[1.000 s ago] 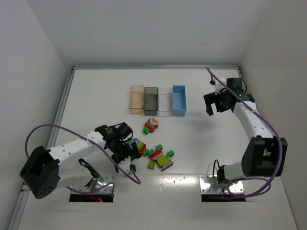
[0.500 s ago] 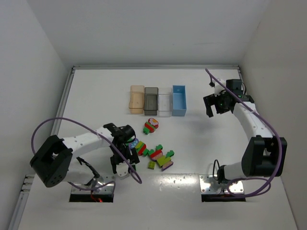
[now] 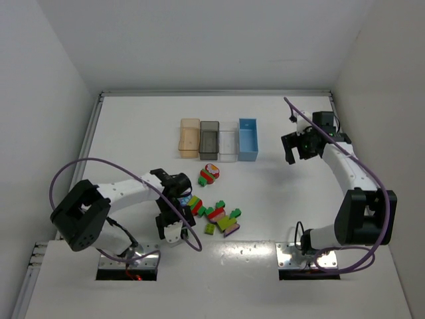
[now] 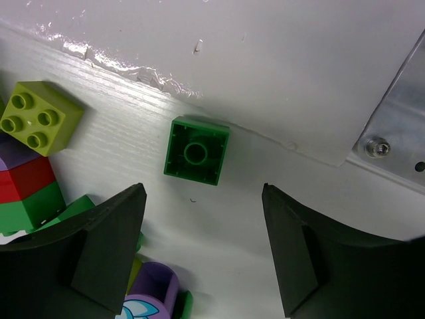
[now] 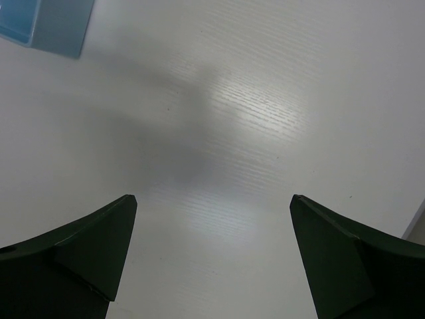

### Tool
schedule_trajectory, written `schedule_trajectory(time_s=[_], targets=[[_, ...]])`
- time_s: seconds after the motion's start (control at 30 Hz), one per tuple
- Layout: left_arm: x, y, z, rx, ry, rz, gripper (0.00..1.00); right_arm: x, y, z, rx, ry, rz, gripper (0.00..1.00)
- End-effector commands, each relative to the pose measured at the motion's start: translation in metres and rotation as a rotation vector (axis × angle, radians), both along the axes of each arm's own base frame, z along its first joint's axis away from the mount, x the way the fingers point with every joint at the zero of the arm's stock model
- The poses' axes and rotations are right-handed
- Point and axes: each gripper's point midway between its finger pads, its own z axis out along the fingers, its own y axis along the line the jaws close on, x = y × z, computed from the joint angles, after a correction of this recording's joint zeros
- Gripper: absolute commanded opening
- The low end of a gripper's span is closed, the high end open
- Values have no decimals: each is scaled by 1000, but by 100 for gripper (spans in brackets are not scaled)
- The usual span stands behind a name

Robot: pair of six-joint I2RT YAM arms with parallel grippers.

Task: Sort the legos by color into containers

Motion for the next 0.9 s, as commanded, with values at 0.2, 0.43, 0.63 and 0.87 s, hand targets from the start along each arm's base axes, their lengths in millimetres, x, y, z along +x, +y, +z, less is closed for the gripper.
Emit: schedule_trajectory(time_s=[0.2,0.43,0.63,0.87], targets=[[-8,-22,6,-122,-3,-210,72,-3,-7,4,-17,-27,-14,100],[-13,-28,4,-132,22,-240,68,-10,-9,1,-29,-18,-12,100],[-19,-28,-1,-118,43,-265,63,-18,-11,0,-29,-18,-21,100],[-21,-32,-3,-131,56,-270,59,-23,-15,1,-37,-17,-36,100]])
